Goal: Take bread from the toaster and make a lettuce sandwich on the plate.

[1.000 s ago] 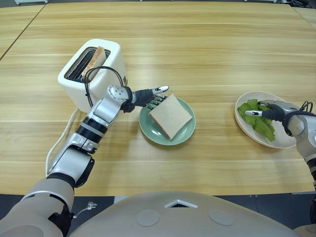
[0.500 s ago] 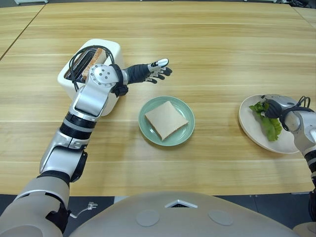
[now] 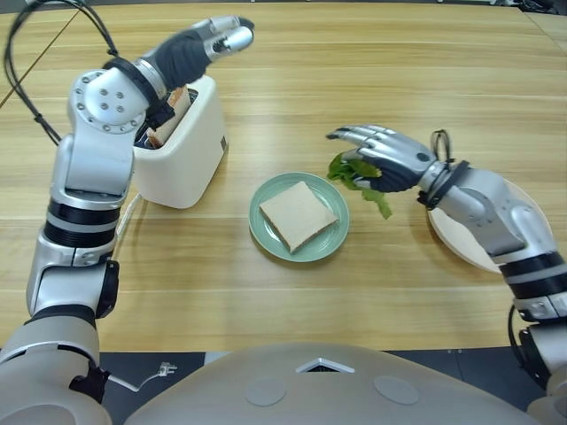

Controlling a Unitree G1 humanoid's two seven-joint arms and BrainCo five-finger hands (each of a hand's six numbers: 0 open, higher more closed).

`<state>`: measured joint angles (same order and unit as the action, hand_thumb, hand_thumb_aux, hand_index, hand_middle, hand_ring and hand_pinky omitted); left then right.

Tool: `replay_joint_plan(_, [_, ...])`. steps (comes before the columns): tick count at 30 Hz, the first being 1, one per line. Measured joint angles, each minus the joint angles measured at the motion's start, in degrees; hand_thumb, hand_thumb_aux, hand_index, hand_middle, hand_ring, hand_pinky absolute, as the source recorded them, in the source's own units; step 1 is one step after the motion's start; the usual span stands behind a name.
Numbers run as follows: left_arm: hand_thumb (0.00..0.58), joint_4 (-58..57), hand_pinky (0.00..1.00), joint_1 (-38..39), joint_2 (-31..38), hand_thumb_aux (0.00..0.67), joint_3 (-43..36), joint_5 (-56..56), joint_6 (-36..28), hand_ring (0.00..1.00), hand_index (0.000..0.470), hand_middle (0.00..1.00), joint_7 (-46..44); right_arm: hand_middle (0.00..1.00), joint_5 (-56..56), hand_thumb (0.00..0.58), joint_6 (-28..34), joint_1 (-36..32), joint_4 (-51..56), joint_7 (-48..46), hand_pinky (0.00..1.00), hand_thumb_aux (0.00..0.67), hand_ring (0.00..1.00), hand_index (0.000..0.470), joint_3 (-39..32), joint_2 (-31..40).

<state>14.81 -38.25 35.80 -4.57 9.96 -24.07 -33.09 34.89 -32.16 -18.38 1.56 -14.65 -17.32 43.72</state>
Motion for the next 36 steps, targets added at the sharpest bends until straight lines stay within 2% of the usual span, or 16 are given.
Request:
replay_joint_plan(5, [0.0, 2.3, 0.0, 1.7, 0.6, 0.0, 3.8, -0.1, 0.8, 0.0, 0.0, 0.0, 2.1, 0.0, 6.2, 0.58, -4.0, -2.9, 5.4, 2.3, 0.0, 0.67, 0.0, 0.47, -6.5, -7.2])
replay_joint_plan(6, [0.0, 2.5, 0.0, 2.5, 0.7, 0.0, 4.3, -0.1, 1.0, 0.0, 0.0, 0.0, 2.4, 0.0, 7.3, 0.578, -4.3, -3.6, 6.6, 3.1, 0.0, 0.631, 0.0, 0.442, -7.1, -8.2])
replay_joint_plan(7, [0.0, 2.6, 0.0, 3.1, 0.9, 0.0, 4.6, -0.1, 1.0, 0.0, 0.0, 0.0, 2.6, 0.0, 8.0, 0.577, -4.5, -3.9, 7.5, 3.6, 0.0, 0.62, 0.0, 0.435, -7.3, -8.8])
replay_joint_plan(9, [0.0, 3.5, 0.0, 4.4, 1.3, 0.0, 5.5, -0.1, 1.3, 0.0, 0.0, 0.0, 3.0, 0.0, 10.1, 0.578, -4.7, -4.4, 9.6, 5.2, 0.0, 0.636, 0.0, 0.446, -7.8, -9.4])
replay_joint_plan(11, [0.0, 4.0, 0.0, 4.9, 1.3, 0.0, 6.5, -0.4, 1.3, 0.0, 0.0, 0.0, 3.4, 0.0, 10.9, 0.577, -4.9, -4.4, 10.9, 6.5, 0.0, 0.62, 0.0, 0.435, -8.1, -9.8])
replay_joint_plan(12, [0.0, 4.0, 0.0, 5.0, 1.4, 0.0, 6.9, -0.4, 1.4, 0.0, 0.0, 0.0, 3.6, 0.0, 11.4, 0.527, -5.0, -4.5, 11.1, 7.4, 0.0, 0.468, 0.0, 0.328, -8.1, -10.3])
replay_joint_plan(13, [0.0, 4.0, 0.0, 5.1, 1.4, 0.0, 7.1, -0.5, 1.5, 0.0, 0.0, 0.0, 3.8, 0.0, 11.6, 0.36, -5.1, -4.6, 11.1, 8.6, 0.0, 0.257, 0.0, 0.181, -8.1, -11.0])
replay_joint_plan(14, [0.0, 4.0, 0.0, 5.4, 1.4, 0.0, 7.1, -0.5, 1.8, 0.0, 0.0, 0.0, 3.9, 0.0, 12.4, 0.0, -5.1, -5.0, 11.2, 9.5, 0.0, 0.0, 0.0, 0.0, -8.2, -11.6])
replay_joint_plan(21, [0.0, 3.4, 0.0, 7.1, 2.8, 0.0, 7.0, 1.6, 3.0, 0.0, 0.0, 0.0, 4.3, 0.0, 14.6, 0.0, -4.5, -5.3, 12.9, 10.6, 0.0, 0.0, 0.0, 0.0, -9.4, -12.6])
replay_joint_plan(25, [0.0, 3.2, 0.0, 10.3, 12.2, 0.0, 3.6, 16.8, 5.1, 0.0, 0.0, 0.0, 6.5, 0.0, 14.7, 0.0, -3.3, -5.3, 10.4, 13.2, 0.0, 0.0, 0.0, 0.0, -7.0, -12.4])
replay_joint_plan(28, [0.0, -0.9, 0.0, 11.2, 16.5, 0.0, -0.7, 26.7, 6.1, 0.0, 0.0, 0.0, 6.7, 0.0, 14.6, 0.0, -2.2, -5.2, 7.7, 16.0, 0.0, 0.0, 0.0, 0.0, -4.0, -11.8])
replay_joint_plan(29, [0.031, -4.5, 0.0, 11.3, 17.7, 0.018, -2.8, 30.0, 6.4, 0.0, 0.013, 0.0, 6.7, 0.0, 14.4, 0.0, -1.7, -5.2, 6.6, 17.2, 0.0, 0.0, 0.0, 0.0, -2.2, -11.6])
replay_joint_plan(35, [0.053, -13.0, 0.0, 9.8, 17.4, 0.032, -7.1, 38.2, 7.2, 0.0, 0.022, 0.0, 7.5, 0.0, 13.5, 0.0, -0.5, -5.0, 6.3, 19.4, 0.0, 0.0, 0.0, 0.0, 0.1, -11.1])
replay_joint_plan(36, [0.04, -13.8, 0.0, 9.1, 17.0, 0.024, -7.6, 38.4, 7.4, 0.0, 0.017, 0.0, 7.5, 0.0, 13.5, 0.0, -0.4, -5.0, 6.6, 19.8, 0.0, 0.0, 0.0, 0.0, 0.1, -11.1])
